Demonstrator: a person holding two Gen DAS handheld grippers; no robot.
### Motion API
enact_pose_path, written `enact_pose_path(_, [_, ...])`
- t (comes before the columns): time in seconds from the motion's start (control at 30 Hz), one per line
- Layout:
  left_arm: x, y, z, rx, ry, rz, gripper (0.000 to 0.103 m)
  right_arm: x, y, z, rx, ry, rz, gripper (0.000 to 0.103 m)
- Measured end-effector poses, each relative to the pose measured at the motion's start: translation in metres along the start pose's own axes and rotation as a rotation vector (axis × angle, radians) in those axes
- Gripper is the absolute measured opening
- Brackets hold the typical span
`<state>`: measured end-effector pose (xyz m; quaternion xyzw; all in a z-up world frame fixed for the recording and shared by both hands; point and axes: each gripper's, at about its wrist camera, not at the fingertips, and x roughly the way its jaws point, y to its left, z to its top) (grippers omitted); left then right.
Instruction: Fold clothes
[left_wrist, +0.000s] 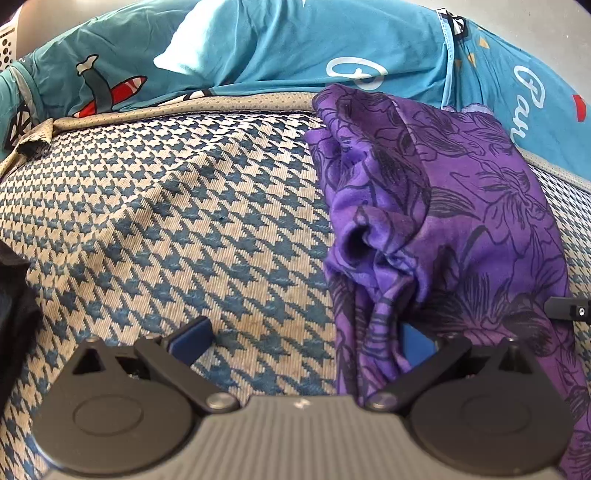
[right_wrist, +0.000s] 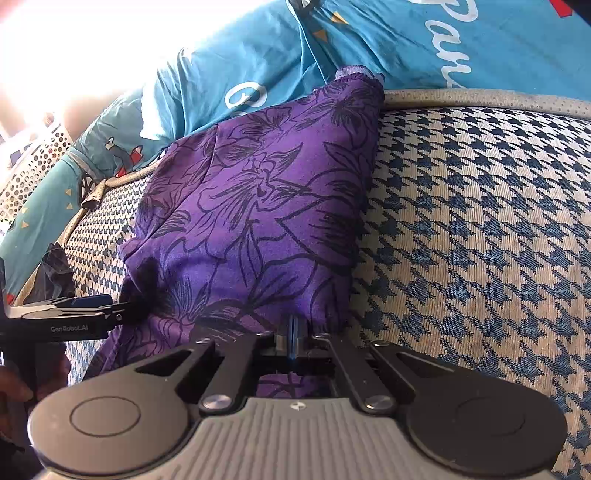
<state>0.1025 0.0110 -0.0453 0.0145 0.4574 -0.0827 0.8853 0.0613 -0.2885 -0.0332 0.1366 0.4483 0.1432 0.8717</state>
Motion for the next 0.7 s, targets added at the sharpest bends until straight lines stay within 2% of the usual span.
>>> enact_pose_path(0.33, [-0.004, -0.002, -0.002, -0.01, -0.001, 0.006, 0.103, 0.0, 0.005, -0.001, -0.018, -0.005, -0.019, 0.0])
enact_pose_path(0.47, [-0.024, -0.004, -0.006, 0.004, -0.028, 0.009, 0.103, -0.002, 0.007, -0.001, -0.017, -0.002, -0.019, 0.0])
enact_pose_path(0.63, [-0.054, -0.004, -0.025, -0.016, -0.07, 0.051, 0.103, -0.003, 0.01, -0.003, -0.018, -0.001, -0.023, 0.0])
enact_pose_path(0.7, [-0.066, -0.004, -0.037, -0.029, -0.079, 0.065, 0.103, -0.006, 0.014, -0.004, -0.016, -0.008, -0.018, 0.005])
